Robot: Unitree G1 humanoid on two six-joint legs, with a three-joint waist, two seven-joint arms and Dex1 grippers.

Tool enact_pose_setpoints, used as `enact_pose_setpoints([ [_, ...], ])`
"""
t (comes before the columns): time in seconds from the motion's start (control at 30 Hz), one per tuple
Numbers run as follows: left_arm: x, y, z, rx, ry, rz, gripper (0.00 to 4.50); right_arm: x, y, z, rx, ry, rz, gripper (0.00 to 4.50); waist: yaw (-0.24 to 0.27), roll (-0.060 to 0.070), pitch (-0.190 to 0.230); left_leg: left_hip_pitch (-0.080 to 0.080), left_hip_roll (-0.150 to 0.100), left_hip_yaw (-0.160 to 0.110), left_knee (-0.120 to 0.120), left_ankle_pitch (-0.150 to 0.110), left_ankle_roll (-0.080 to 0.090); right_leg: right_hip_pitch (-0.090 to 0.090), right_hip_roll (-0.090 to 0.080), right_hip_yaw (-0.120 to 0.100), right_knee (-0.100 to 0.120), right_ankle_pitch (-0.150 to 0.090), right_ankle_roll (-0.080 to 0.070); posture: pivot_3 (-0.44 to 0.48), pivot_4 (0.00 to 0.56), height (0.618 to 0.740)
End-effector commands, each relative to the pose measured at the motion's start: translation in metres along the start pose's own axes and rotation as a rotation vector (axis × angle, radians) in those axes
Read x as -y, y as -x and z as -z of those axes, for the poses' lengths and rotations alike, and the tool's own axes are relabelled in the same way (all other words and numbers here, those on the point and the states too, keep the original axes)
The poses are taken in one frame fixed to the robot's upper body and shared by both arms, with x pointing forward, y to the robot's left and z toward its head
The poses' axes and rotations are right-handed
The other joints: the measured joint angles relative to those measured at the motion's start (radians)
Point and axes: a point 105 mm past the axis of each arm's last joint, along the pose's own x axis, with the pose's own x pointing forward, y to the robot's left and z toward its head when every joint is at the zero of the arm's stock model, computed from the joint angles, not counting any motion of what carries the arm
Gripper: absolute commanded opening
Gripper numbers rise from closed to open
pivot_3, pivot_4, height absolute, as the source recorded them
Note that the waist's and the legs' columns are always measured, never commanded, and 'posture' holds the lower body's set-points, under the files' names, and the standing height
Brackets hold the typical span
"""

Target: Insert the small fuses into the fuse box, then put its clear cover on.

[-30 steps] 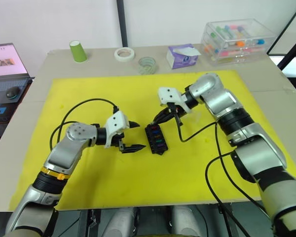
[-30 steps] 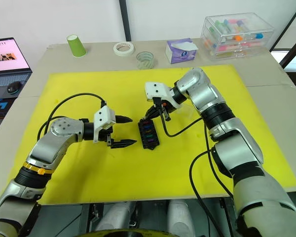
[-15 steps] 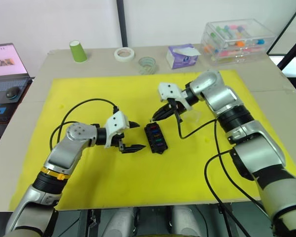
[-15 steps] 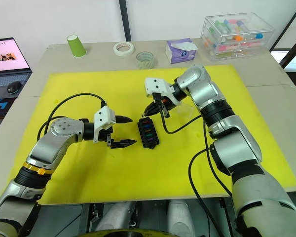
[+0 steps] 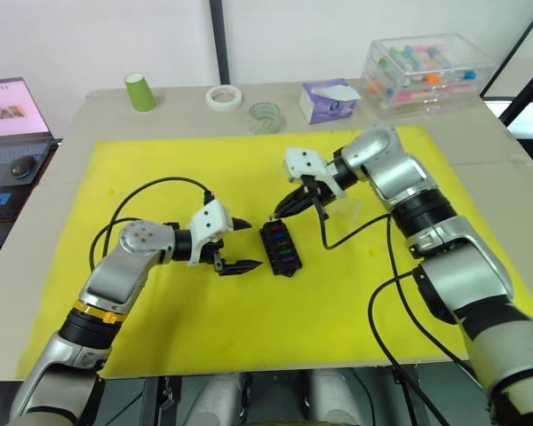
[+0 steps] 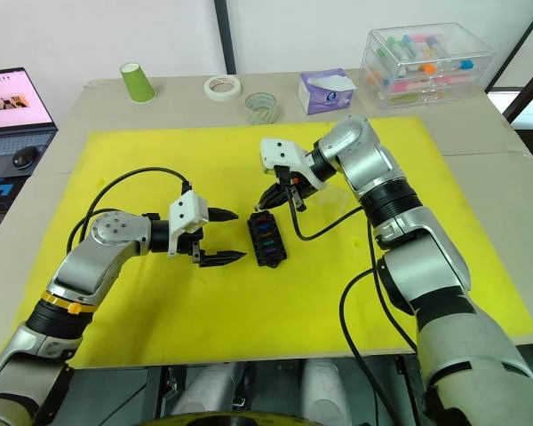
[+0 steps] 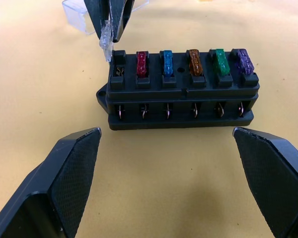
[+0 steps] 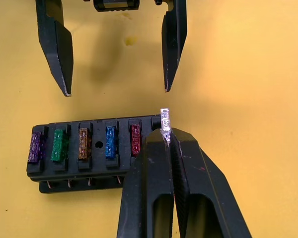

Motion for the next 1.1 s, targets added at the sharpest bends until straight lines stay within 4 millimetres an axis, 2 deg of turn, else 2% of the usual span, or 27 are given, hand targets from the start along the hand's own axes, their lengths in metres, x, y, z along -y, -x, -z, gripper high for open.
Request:
enact_pose_setpoints([
  [0.03, 0.001, 0.002, -0.011, 0.026, -0.048, -0.005, 4.46, 0.003, 0.001, -0.012, 0.010, 0.056, 0.009, 0.00, 0.000, 0.000, 0.000, 0.000, 0.000, 0.000, 0.000, 0.000, 0.000, 0.000, 0.000, 0.000, 0.000, 0.000, 0.000, 0.000, 0.150, 0.740],
  [1.1, 0.000, 0.003, -0.012, 0.025, -0.048, -0.010, 4.46, 0.003, -0.006, 0.003, -0.023, 0.007, -0.009, 0.00, -0.001, 0.000, 0.000, 0.000, 0.000, 0.000, 0.000, 0.000, 0.000, 0.000, 0.000, 0.000, 0.000, 0.000, 0.000, 0.000, 0.150, 0.740],
])
